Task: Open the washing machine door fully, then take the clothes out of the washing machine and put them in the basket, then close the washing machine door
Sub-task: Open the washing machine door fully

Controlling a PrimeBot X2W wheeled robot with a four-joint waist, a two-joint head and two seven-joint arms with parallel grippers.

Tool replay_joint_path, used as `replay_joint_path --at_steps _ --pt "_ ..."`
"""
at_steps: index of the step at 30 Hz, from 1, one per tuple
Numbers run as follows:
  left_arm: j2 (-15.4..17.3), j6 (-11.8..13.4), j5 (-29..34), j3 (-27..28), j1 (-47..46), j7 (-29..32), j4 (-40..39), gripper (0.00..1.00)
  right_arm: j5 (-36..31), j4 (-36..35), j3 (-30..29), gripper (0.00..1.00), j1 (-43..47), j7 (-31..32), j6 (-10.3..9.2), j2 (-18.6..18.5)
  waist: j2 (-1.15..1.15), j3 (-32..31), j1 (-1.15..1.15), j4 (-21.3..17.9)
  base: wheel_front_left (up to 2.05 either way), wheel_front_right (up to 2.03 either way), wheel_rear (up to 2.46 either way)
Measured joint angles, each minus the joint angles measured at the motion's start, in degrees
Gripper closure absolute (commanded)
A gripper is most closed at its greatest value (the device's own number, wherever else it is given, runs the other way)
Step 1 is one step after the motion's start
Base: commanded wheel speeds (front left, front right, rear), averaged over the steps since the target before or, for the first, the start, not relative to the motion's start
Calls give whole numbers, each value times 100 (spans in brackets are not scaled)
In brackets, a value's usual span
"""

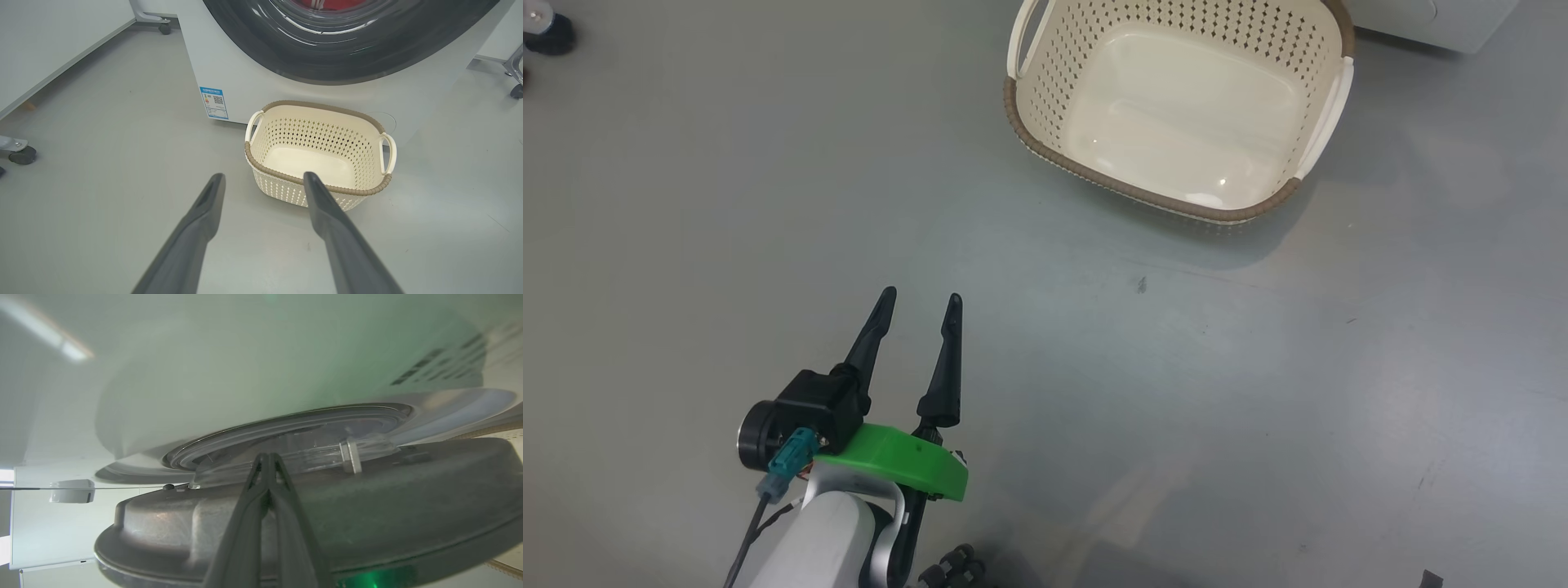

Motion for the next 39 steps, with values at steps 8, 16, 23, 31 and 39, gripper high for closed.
replay_joint_path --at_steps 8,16,23,31,39 --pt "0 16 1 21 -22 0 10 0 -116 120 124 100 13 140 0 -18 0 -50 0 -25 0 0 0" --pt "0 16 3 48 -30 0 38 0 -124 224 151 100 71 234 -1 -1 0 -145 0 -77 0 0 0" --pt "0 18 12 74 -30 0 74 0 -125 232 199 100 258 324 0 29 0 -258 0 -117 0 0 0" --pt "0 24 69 97 -30 0 108 0 -124 260 199 100 427 394 1 92 0 -382 0 -168 0 0 0" --pt "0 25 70 97 -30 0 115 0 -123 264 210 100 526 501 29 130 0 -456 0 -214 0 0 0"
